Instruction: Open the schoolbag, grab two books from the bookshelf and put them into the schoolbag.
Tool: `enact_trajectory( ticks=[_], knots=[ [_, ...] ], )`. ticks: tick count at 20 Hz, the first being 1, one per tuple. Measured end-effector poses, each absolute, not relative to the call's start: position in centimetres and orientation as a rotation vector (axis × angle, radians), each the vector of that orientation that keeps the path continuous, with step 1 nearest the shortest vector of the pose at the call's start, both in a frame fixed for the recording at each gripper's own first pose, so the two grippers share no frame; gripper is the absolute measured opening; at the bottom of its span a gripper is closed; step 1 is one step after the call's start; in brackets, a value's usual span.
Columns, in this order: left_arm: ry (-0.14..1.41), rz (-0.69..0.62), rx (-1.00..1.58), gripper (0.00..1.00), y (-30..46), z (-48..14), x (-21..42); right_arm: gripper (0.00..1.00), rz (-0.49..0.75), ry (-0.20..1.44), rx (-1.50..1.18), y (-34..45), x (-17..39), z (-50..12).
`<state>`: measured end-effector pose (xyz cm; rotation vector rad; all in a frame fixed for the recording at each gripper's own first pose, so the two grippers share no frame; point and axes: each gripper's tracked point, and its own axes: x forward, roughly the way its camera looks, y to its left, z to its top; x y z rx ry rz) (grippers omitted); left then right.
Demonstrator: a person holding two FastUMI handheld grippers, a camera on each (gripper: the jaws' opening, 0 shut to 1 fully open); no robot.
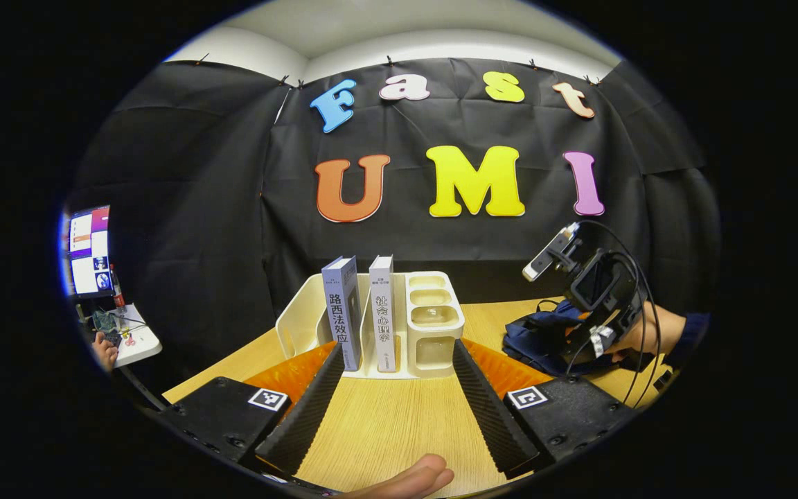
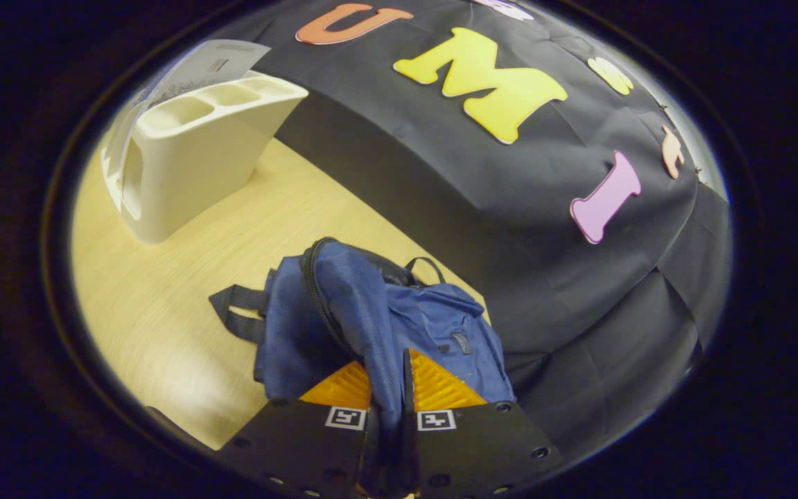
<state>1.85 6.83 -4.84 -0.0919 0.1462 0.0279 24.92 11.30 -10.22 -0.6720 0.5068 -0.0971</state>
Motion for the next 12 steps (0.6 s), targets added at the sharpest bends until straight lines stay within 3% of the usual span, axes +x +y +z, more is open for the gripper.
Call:
enact_trajectory(
  ticks=[1, 12],
  knots=[
    [0.151, 0.03, -0.097, 0.99, 6.9, -5.0, 2.0, 0.08, -0.088, 0.504, -0.657, 10.7, 25.4, -9.9],
    [0.192, 0.064, -0.151, 0.99, 8.6, -6.9, 3.6, 0.08, -0.077, 0.473, -0.503, 4.3, 28.2, -2.5]
  ],
)
